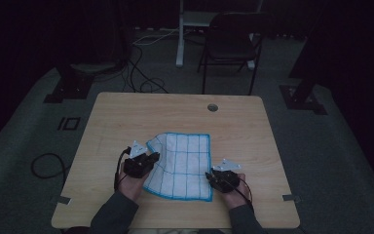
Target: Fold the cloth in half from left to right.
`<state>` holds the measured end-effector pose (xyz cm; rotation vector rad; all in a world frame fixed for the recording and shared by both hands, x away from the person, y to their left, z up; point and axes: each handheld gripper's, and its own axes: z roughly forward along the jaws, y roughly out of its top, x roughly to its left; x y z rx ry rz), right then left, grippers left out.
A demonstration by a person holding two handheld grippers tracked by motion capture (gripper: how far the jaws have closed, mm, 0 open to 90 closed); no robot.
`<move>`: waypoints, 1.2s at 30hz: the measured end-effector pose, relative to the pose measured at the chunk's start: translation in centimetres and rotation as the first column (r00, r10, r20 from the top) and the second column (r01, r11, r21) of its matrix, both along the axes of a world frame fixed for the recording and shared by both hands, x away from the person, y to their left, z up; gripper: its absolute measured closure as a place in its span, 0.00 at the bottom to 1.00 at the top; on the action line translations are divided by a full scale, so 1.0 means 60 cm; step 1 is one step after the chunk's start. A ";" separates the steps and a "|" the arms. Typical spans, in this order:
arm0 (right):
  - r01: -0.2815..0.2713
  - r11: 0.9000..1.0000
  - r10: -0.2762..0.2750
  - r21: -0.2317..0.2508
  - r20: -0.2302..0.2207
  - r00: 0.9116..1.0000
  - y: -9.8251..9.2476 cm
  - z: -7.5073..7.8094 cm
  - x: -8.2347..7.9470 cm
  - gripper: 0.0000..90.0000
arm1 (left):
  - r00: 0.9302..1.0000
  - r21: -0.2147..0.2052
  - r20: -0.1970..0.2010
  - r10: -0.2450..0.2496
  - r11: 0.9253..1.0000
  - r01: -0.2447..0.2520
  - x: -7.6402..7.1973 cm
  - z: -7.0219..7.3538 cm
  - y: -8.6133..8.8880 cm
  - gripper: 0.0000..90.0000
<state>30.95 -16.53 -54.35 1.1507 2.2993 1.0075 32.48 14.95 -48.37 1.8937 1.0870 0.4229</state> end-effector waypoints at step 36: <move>0.035 0.999 -0.035 0.033 0.019 0.999 -0.017 0.009 -0.001 0.74 | 0.987 0.032 0.004 -0.160 0.987 0.160 0.018 0.018 -0.111 0.96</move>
